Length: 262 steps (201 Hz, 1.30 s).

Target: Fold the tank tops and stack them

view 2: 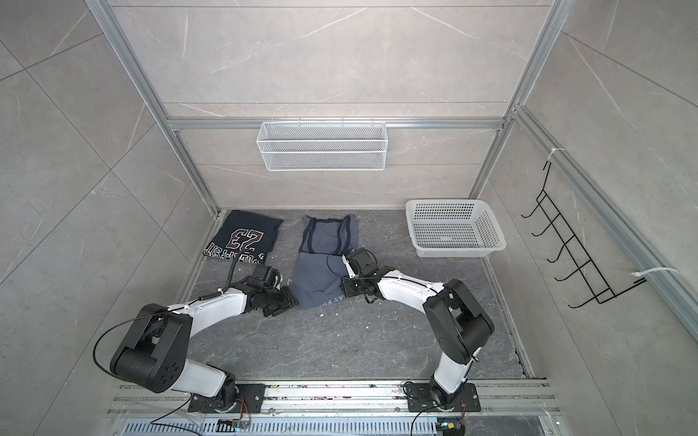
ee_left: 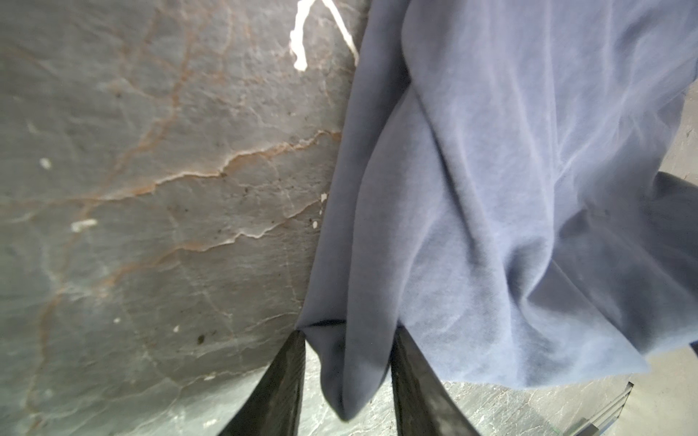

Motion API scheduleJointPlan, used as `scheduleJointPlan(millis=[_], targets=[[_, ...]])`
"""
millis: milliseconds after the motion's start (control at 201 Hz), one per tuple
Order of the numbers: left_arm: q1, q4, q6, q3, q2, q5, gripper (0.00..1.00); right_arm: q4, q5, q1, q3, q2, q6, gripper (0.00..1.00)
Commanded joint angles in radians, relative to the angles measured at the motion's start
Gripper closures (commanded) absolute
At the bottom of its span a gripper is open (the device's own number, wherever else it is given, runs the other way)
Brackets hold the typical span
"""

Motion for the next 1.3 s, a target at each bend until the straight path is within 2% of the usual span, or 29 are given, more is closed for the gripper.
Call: scheduleJointPlan(millis=[0,353,562,796,946,1105,1299], targets=[[-0.002,-0.004,0.024,0.02,0.008,-0.018,0.59,-0.051,-0.02,0.002,0.032,0.044,-0.013,0.55],[-0.001,0.001,0.024,0.025,0.023,-0.017,0.59,-0.033,-0.104,0.002,0.01,0.065,-0.019,0.53],[-0.001,0.001,0.024,0.02,0.018,-0.018,0.59,-0.058,-0.035,-0.001,0.025,0.09,-0.003,0.44],[-0.001,0.003,0.024,0.014,0.02,-0.021,0.6,-0.079,-0.016,-0.013,0.035,0.079,0.006,0.46],[-0.001,0.011,0.019,0.015,0.025,-0.017,0.61,-0.074,-0.064,-0.018,0.024,0.081,0.017,0.57],[-0.001,0.015,0.015,0.018,0.025,-0.003,0.69,-0.06,-0.077,-0.011,-0.039,0.004,0.061,0.82],[-0.008,0.015,0.012,0.025,0.015,0.007,0.77,-0.002,-0.09,-0.002,-0.156,-0.088,0.12,0.91]])
